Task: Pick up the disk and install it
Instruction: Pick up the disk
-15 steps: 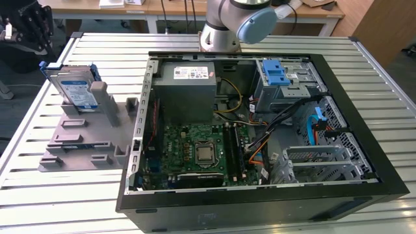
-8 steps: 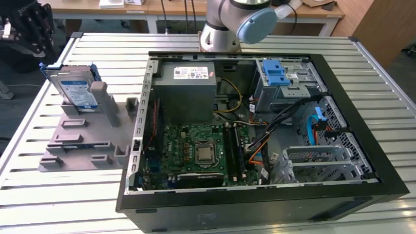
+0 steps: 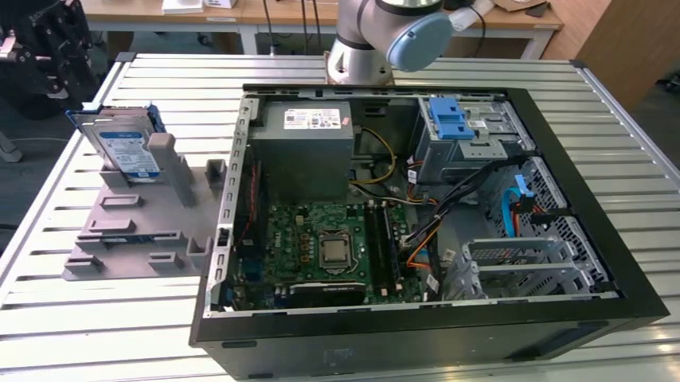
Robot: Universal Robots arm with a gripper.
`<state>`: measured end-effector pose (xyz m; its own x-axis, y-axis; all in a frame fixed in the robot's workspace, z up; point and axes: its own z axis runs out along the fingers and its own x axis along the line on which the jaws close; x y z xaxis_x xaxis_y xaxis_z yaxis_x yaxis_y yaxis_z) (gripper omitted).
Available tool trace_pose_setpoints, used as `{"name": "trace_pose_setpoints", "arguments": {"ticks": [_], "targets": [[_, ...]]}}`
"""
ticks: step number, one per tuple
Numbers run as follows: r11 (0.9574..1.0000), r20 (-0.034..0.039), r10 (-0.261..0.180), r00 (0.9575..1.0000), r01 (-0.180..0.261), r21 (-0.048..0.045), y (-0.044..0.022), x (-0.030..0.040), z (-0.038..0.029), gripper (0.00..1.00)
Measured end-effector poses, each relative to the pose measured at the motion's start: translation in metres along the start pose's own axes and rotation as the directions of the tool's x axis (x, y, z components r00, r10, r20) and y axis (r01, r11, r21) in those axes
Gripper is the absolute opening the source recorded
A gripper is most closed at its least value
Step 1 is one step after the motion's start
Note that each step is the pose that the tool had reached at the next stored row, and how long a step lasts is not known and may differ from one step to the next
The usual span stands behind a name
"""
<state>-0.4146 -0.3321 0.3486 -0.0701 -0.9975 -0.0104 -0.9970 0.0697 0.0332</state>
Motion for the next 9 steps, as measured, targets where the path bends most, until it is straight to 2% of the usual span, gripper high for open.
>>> {"name": "trace_pose_setpoints", "arguments": {"ticks": [9], "targets": [[1.0, 0.0, 0.0, 1.0, 0.0, 0.0, 0.0005, 0.0, 0.0, 0.53]]}}
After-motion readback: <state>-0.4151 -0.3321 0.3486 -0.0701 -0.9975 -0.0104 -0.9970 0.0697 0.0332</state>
